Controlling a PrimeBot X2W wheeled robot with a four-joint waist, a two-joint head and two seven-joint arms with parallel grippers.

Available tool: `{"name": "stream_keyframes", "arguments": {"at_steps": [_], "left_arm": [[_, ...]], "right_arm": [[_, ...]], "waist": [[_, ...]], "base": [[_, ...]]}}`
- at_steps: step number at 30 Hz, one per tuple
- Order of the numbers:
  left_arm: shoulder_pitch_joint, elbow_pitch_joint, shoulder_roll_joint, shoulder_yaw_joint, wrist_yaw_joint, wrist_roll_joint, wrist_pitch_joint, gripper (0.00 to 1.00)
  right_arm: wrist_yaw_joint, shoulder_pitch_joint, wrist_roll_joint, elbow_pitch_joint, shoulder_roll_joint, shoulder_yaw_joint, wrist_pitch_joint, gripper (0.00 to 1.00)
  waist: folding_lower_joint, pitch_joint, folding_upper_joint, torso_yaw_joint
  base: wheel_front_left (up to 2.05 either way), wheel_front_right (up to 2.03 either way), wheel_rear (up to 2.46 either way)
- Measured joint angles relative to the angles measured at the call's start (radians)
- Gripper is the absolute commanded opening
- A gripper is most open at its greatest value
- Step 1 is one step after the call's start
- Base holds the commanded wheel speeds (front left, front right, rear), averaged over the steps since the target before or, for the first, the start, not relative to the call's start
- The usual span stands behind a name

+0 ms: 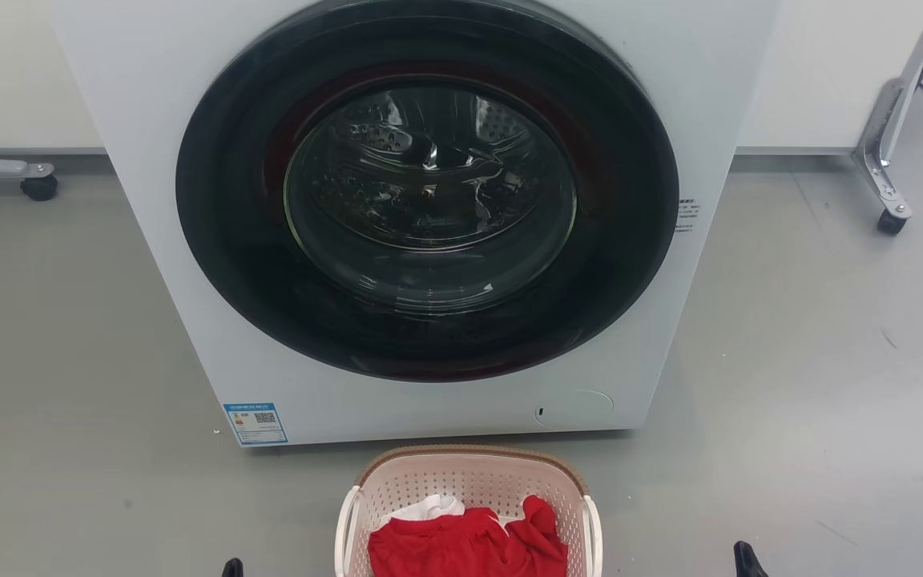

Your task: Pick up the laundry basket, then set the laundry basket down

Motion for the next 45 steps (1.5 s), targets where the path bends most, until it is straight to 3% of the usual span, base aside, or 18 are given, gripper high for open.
{"name": "stream_keyframes", "arguments": {"at_steps": [45], "left_arm": [[-0.087,0.003,-0.021,0.148,-0.114,-0.576,0.160,0.00]], "right_arm": [[0.115,-0.071,0.619,0.006,0.004,-0.214,0.167,0.00]], "waist": [[0.0001,0.005,0.0000,0.005]], "base": [[0.00,0.00,0.00]]}}
